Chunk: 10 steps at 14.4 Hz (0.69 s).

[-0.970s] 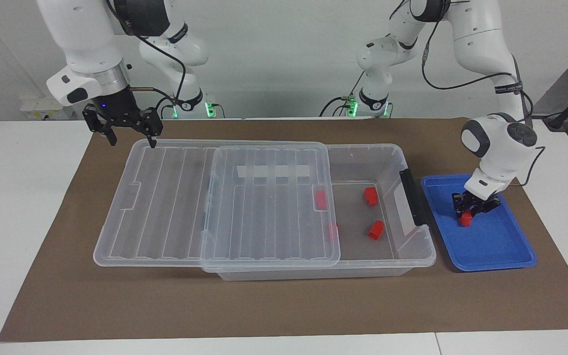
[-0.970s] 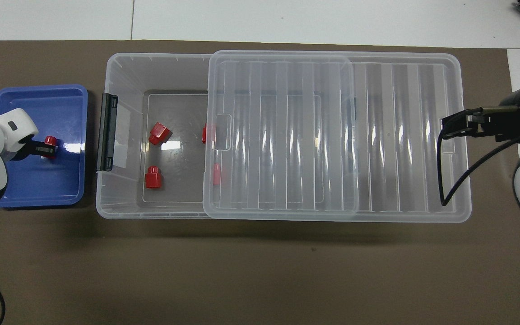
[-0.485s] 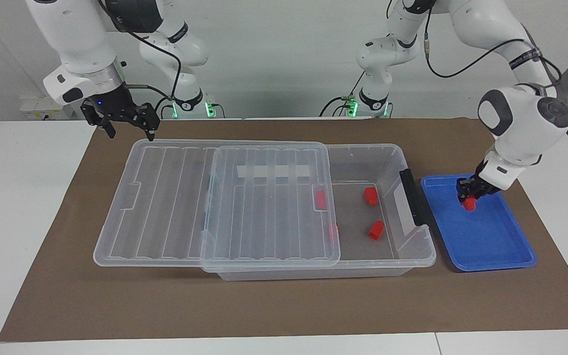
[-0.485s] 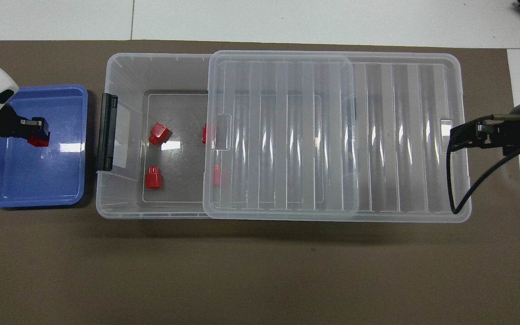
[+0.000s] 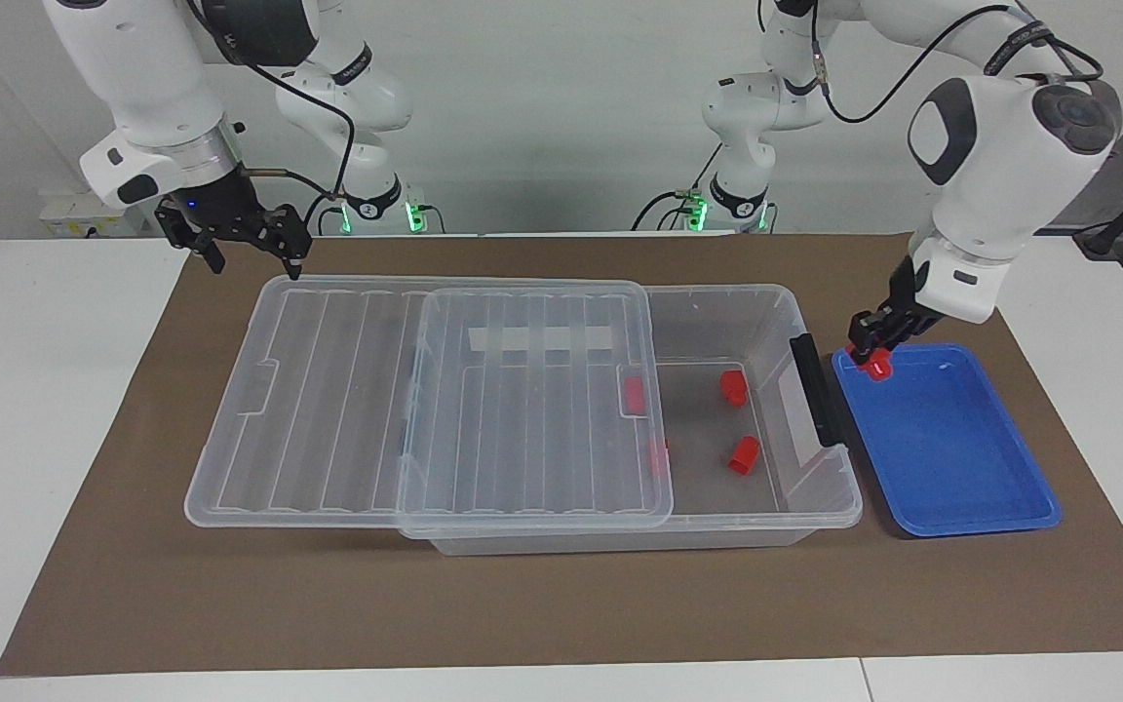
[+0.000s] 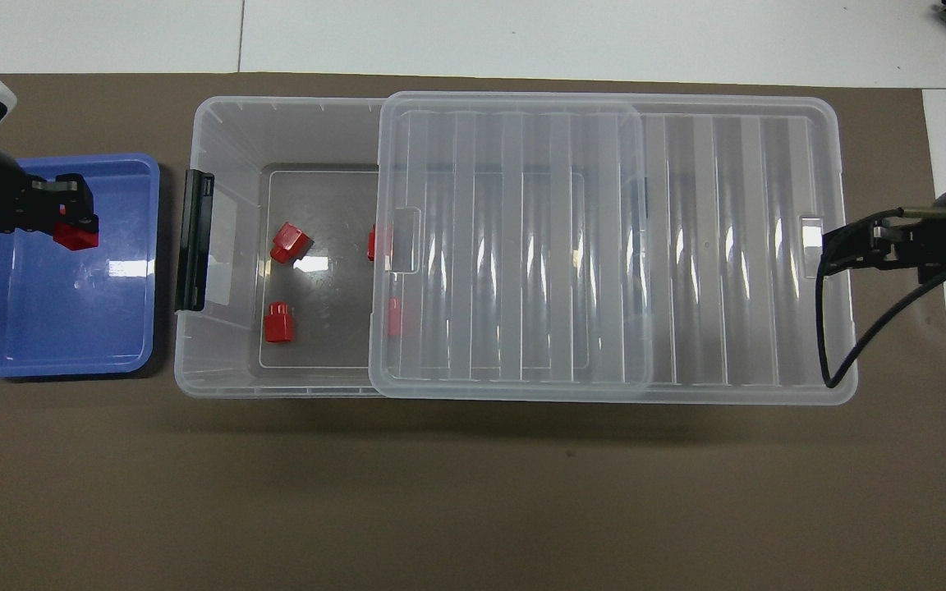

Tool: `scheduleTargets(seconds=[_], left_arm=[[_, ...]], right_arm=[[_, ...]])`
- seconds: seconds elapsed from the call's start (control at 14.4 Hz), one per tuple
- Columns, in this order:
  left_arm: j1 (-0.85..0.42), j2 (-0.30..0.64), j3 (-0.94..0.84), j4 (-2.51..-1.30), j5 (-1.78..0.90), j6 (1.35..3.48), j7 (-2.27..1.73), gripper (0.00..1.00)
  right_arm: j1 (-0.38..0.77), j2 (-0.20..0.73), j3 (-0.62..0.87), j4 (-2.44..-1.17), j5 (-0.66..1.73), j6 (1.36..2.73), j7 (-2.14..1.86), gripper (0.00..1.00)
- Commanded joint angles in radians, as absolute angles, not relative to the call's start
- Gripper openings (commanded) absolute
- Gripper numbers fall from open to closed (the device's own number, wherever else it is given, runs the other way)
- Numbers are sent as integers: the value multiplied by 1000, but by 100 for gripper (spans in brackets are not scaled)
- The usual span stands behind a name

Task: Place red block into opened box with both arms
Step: 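Lift the red block with the left gripper and carry it toward the box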

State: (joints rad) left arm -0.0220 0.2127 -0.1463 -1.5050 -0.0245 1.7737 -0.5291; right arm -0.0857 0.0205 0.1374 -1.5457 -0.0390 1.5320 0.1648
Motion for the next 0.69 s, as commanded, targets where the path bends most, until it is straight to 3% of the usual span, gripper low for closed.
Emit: scheduleTargets(seconds=[0.0,0.14,0.42,0.62], left_arm=[[-100,221,-130,-1535,-19,1871,-783,2],[-139,219,-129,-1581,6,1913,-819,2],[-199,163,-130,-1796,83,2051,-840,2],[-232,161,-130,-1845,83,2121,-890,2]], right_arm=[[-95,-6,141,-1575,-18,1543,169,100],[-95,-6,141,-1575,-18,1543,169,100],[-95,-6,141,-1575,-18,1543,169,100],[-95,-6,141,-1577,-18,1543,166,100]])
